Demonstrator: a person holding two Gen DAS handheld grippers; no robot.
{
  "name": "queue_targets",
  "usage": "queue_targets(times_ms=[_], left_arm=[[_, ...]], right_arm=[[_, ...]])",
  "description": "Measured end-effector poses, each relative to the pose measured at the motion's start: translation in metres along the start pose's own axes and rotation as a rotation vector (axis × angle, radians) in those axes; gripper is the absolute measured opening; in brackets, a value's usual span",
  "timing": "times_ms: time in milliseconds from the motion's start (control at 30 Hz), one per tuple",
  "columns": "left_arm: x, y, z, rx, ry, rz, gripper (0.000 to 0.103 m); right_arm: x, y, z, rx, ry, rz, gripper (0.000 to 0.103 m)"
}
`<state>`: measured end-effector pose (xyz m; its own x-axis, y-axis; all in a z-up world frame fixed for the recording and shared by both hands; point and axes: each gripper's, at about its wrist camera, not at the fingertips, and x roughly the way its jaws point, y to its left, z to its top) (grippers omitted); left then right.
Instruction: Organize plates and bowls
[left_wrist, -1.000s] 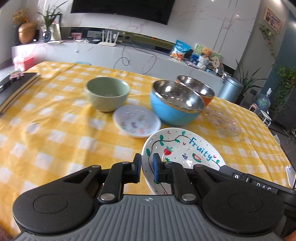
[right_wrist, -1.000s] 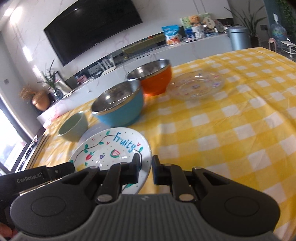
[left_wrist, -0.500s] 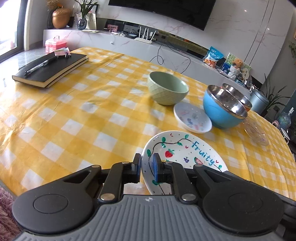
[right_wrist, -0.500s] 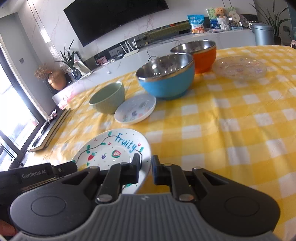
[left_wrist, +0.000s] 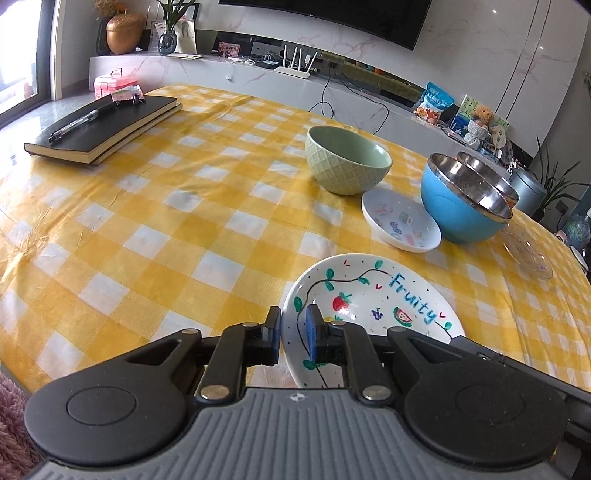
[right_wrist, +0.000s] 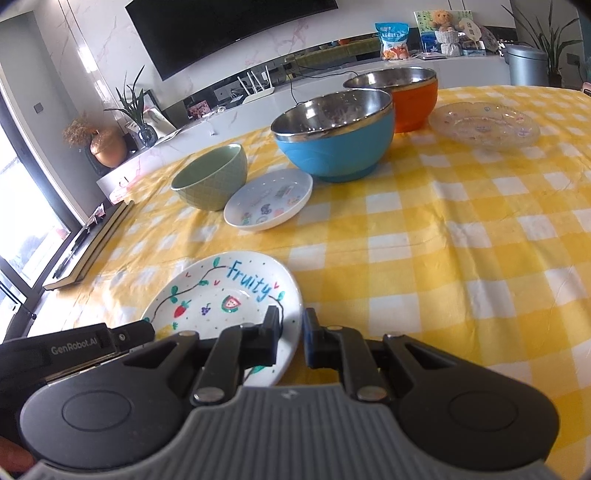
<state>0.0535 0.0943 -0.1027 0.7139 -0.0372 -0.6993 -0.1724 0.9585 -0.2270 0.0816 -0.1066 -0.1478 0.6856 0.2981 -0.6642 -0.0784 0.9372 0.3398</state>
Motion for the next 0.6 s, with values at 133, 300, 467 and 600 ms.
queue_targets(times_ms=[133, 300, 467, 600], left_arm=[[0.0, -0.002, 0.0, 0.01, 0.001, 0.005, 0.017], [-0.008, -0.003, 0.003, 0.015, -0.047, 0.024, 0.026], [-0.018, -0.01, 0.007, 0.036, -0.1, 0.006, 0.034], [-0.023, -0.027, 0.01, 0.085, -0.119, -0.019, 0.034]], right_arm=[[0.0, 0.0, 0.0, -0.011, -0.003, -0.001, 0.012], [-0.004, 0.001, 0.0, -0.035, -0.024, -0.004, 0.027], [-0.019, -0.001, 0.003, -0.069, -0.08, -0.023, 0.045], [-0.036, -0.003, 0.008, -0.127, -0.135, -0.058, 0.074]])
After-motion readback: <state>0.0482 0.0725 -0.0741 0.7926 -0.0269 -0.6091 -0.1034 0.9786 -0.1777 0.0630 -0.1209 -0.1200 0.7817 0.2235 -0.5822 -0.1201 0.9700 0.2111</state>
